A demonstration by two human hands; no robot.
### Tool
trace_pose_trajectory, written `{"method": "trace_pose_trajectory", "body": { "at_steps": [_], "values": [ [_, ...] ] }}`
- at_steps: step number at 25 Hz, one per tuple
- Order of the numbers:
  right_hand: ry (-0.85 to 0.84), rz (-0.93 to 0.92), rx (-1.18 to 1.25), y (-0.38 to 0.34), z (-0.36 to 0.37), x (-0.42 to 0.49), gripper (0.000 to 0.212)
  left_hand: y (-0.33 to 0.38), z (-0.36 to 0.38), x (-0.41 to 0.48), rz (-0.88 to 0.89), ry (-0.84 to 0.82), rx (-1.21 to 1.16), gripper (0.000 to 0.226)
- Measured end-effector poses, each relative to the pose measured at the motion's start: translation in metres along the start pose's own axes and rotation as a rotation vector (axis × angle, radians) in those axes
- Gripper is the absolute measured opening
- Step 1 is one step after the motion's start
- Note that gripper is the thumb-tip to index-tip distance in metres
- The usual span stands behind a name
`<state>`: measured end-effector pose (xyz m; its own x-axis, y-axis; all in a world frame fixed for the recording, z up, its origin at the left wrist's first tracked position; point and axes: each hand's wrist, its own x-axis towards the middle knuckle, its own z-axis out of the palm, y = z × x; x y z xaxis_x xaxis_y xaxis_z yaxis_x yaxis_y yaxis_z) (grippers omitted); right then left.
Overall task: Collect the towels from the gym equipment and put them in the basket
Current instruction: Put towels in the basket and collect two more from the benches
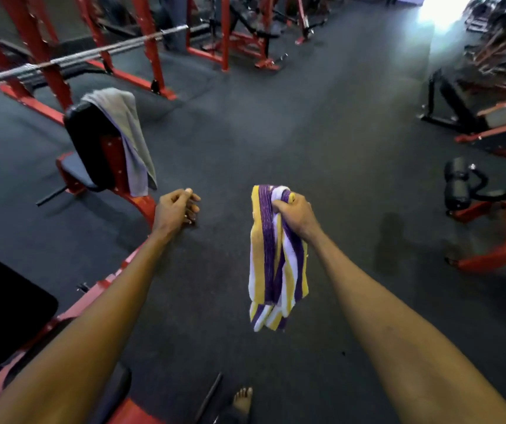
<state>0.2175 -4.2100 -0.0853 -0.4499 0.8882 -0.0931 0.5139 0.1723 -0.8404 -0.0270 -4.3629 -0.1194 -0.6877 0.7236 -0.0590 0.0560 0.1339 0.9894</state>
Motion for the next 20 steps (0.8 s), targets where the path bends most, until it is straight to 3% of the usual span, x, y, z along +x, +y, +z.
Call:
{"method": "trace_pose_trajectory", "body": {
  "at_steps": [11, 20],
  "values": [
    [-0.214, -0.179, 0.057, -0.061, 0.004, 0.283, 0.023, 0.026, 0.010, 0.194, -0.032, 0.310, 0.151, 0.031],
    [-0.415, -0.276, 0.093, -0.142, 0.109, 0.474, 0.028, -0.002, -0.025, 0.343, -0.116, 0.528, 0.148, 0.033]
  ]
}}
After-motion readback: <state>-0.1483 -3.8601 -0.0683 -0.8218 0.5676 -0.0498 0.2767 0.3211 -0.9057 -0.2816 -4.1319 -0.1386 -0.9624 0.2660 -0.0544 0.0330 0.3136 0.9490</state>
